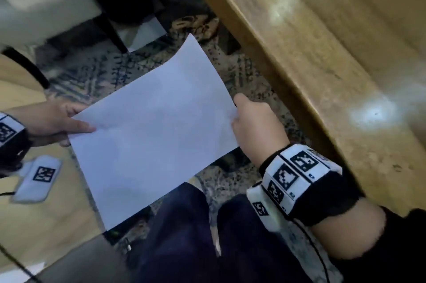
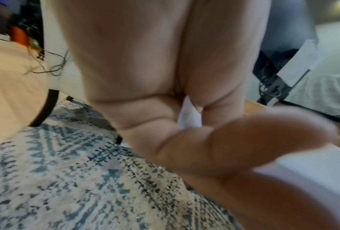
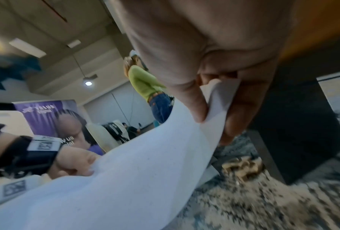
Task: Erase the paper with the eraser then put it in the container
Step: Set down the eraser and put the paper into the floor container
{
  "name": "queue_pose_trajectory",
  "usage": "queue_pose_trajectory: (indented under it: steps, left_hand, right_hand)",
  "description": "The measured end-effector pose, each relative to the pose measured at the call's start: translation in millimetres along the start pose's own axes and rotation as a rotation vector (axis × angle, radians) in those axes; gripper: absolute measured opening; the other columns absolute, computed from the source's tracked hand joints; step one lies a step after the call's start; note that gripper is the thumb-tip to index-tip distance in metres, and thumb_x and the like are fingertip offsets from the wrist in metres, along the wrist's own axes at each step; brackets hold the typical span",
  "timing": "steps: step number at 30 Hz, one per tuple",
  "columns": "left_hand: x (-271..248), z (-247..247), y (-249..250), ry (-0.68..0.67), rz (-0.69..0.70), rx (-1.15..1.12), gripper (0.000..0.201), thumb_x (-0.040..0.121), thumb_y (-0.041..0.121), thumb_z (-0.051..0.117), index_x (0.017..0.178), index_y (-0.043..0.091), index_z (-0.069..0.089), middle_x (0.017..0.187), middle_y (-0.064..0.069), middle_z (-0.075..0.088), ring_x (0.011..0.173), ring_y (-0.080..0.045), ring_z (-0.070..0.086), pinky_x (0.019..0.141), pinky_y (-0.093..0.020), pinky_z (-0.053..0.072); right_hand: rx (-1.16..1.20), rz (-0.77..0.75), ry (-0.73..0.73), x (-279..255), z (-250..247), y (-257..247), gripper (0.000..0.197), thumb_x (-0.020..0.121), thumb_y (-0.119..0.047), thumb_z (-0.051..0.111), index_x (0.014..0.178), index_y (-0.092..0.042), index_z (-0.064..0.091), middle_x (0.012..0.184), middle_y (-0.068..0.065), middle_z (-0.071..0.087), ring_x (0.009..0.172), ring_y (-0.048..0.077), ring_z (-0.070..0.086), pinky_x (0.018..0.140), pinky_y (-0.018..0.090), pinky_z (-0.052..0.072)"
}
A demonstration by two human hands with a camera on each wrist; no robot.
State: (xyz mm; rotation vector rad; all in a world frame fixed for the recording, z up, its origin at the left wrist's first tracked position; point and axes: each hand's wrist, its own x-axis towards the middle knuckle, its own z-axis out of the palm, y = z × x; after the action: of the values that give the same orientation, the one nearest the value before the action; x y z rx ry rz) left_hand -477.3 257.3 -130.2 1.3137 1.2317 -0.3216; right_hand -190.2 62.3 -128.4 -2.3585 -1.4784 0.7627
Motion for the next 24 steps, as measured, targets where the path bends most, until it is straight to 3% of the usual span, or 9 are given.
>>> queue_pose_trajectory:
  steps: [2, 4, 9, 12, 15, 17, 19, 22, 24]
  left_hand:
    - [22.3, -11.6, -24.0, 0.042, -0.036, -0.006, 0.028, 0.079, 0.003, 0.061, 0.106, -0.004, 0.058, 0.043, -0.009, 0.062, 0.025, -0.014, 0.042, 0.027, -0.015, 0.033]
    - [45.1, -20.5, -45.9, 0.082, -0.074, 0.017, 0.022, 0.086, -0.006, 0.046, 0.101, 0.002, 0.060, 0.041, -0.006, 0.062, 0.024, -0.011, 0.042, 0.026, -0.013, 0.033]
    - [88.9, -27.6, -85.0, 0.122, -0.131, -0.010, 0.021, 0.069, 0.014, 0.064, 0.089, 0.011, 0.071, 0.040, -0.006, 0.058, 0.026, -0.013, 0.036, 0.028, -0.015, 0.030]
    - [115.7, -24.3, -111.2, 0.106, -0.201, -0.031, 0.032, 0.066, 0.021, 0.071, 0.096, 0.011, 0.070, 0.042, -0.004, 0.061, 0.026, -0.014, 0.039, 0.028, -0.017, 0.033]
    - [137.4, -13.4, -139.0, 0.056, -0.249, -0.019, 0.058, 0.043, 0.041, 0.087, 0.085, 0.005, 0.072, 0.045, -0.010, 0.058, 0.028, -0.016, 0.042, 0.030, -0.018, 0.035]
    - [149.5, -2.2, -154.0, 0.102, -0.285, -0.005, 0.043, 0.062, 0.031, 0.080, 0.092, 0.002, 0.069, 0.058, -0.015, 0.059, 0.031, -0.016, 0.046, 0.032, -0.021, 0.038]
    - [157.8, 6.8, -168.6, 0.149, -0.345, -0.018, 0.021, 0.082, 0.010, 0.063, 0.100, 0.000, 0.065, 0.071, -0.018, 0.060, 0.033, -0.013, 0.049, 0.034, -0.020, 0.041]
    - [166.0, 16.0, -183.2, 0.183, -0.379, 0.026, 0.013, 0.086, 0.005, 0.057, 0.094, 0.005, 0.068, 0.075, -0.020, 0.061, 0.033, -0.014, 0.049, 0.034, -0.020, 0.041]
    - [166.3, 18.7, -185.8, 0.220, -0.395, 0.057, 0.013, 0.086, 0.005, 0.057, 0.082, 0.010, 0.068, 0.073, -0.022, 0.062, 0.032, -0.013, 0.051, 0.033, -0.019, 0.041]
  right_hand:
    - [-0.045, 0.025, -0.059, 23.9, 26.2, -2.2, 0.013, 0.093, -0.002, 0.040, 0.086, -0.011, 0.032, 0.065, 0.003, 0.039, 0.052, 0.021, 0.037, 0.044, 0.029, 0.022]
    - [-0.079, 0.047, -0.124, 47.4, 53.6, 0.0, 0.010, 0.092, 0.000, 0.038, 0.089, -0.010, 0.034, 0.069, 0.004, 0.039, 0.057, 0.025, 0.041, 0.046, 0.030, 0.026]
    - [-0.083, 0.069, -0.242, 100.2, 121.9, 19.5, 0.028, 0.092, 0.003, 0.035, 0.118, -0.006, 0.041, 0.095, 0.014, 0.053, 0.073, 0.028, 0.048, 0.062, 0.033, 0.038]
    - [-0.026, 0.016, -0.325, 123.8, 165.5, 36.5, 0.038, 0.093, 0.002, 0.038, 0.129, -0.009, 0.039, 0.111, 0.018, 0.058, 0.086, 0.032, 0.054, 0.069, 0.035, 0.043]
    - [0.017, 0.024, -0.431, 140.2, 211.3, 52.8, 0.059, 0.096, -0.001, 0.038, 0.150, -0.015, 0.019, 0.140, 0.016, 0.044, 0.121, 0.033, 0.048, 0.088, 0.038, 0.041]
    - [-0.002, 0.026, -0.534, 148.4, 242.3, 63.8, 0.073, 0.097, 0.001, 0.038, 0.154, -0.025, -0.001, 0.156, 0.011, 0.024, 0.134, 0.031, 0.038, 0.097, 0.038, 0.039]
    - [-0.020, 0.009, -0.618, 156.2, 268.8, 71.1, 0.077, 0.097, 0.002, 0.038, 0.153, -0.029, -0.006, 0.159, 0.009, 0.015, 0.138, 0.030, 0.033, 0.099, 0.035, 0.038]
    - [-0.010, -0.025, -0.678, 165.0, 299.3, 78.5, 0.075, 0.097, -0.001, 0.040, 0.153, -0.025, -0.004, 0.158, 0.009, 0.014, 0.136, 0.030, 0.034, 0.099, 0.030, 0.035]
    - [-0.078, -0.026, -0.688, 167.1, 314.6, 81.6, 0.073, 0.098, -0.008, 0.041, 0.153, -0.024, -0.005, 0.161, 0.007, -0.001, 0.144, 0.029, 0.019, 0.110, 0.032, 0.025]
